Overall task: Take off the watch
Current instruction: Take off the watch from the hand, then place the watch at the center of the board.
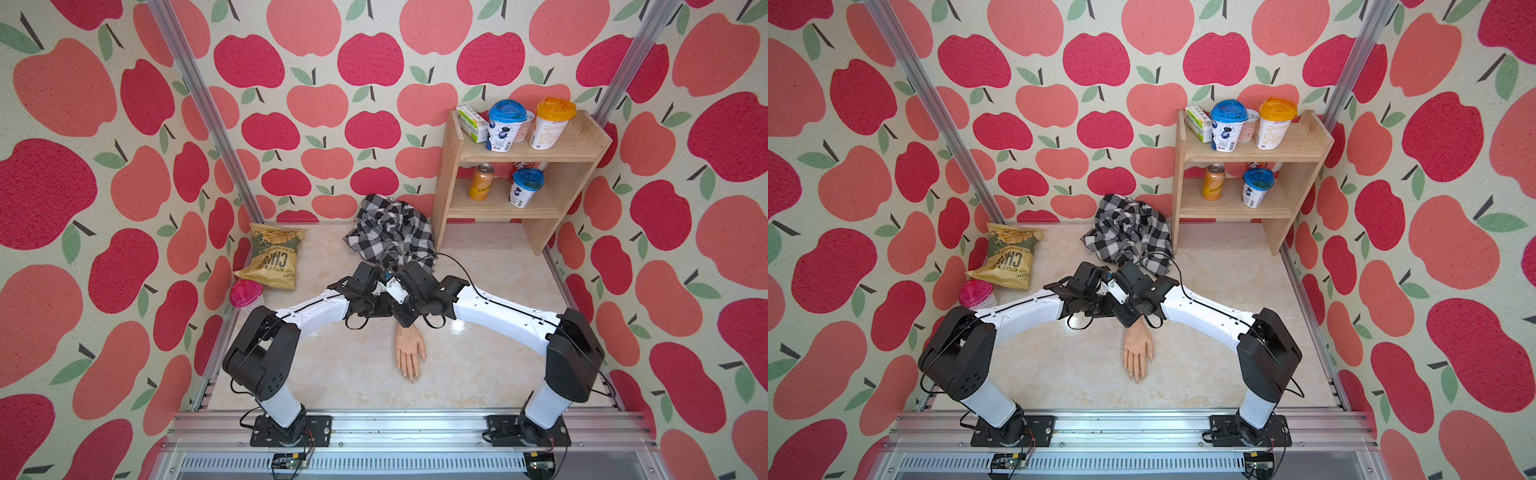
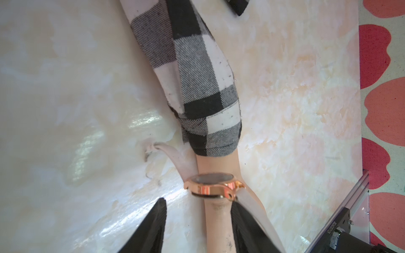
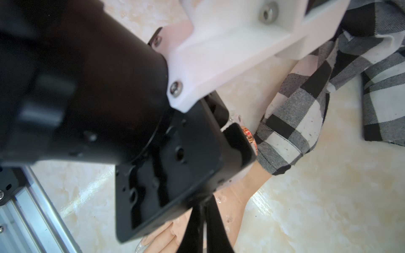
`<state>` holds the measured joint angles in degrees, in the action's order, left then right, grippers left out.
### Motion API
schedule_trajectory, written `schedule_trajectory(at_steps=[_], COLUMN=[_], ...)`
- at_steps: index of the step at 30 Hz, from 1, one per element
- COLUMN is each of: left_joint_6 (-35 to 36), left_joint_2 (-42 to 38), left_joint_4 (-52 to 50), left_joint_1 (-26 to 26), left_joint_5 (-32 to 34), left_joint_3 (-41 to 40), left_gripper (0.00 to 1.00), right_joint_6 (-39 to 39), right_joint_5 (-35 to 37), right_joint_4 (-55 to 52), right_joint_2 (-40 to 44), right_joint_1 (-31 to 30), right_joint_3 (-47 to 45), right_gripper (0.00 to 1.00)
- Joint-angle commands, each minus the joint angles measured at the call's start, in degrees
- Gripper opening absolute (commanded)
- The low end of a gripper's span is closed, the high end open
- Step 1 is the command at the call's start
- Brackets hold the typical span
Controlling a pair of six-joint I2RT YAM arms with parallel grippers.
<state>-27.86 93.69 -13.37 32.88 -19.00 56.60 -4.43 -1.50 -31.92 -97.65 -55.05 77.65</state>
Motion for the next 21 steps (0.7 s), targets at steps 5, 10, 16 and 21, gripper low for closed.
schedule_trajectory(at_steps=[5,10,16,21], left_joint_6=[-4.2,-6.7,-9.4,-10.5], left_joint_2=[-10.3,-18.9,-27.1,-33.7], left_joint_4=[-14.3,-22.0,-26.4,-29.5], left_joint_1=[-1.3,-5.4,-7.4,-8.8], left_joint_5=[9.0,11.3,14.2,14.5], left_joint_3=[-1.6,-3.5,-5.4,-6.4], left_gripper=[0.51,0.51,0.53,0.54], right_joint_6=[-2.0,0.0,0.5,-0.4], right_joint_5=[-1.8,0.1,5.7,8.2], right_joint_4=[-4.0,-12.2,-19.3,-28.9], right_joint_2=[-7.5,-17.1,-29.4,-43.9], right_joint_1=[0.5,0.7,1.7,4.1], right_joint_3=[14.1,27.9,46.7,71.8], right_gripper=[0.0,0.0,0.0,0.0])
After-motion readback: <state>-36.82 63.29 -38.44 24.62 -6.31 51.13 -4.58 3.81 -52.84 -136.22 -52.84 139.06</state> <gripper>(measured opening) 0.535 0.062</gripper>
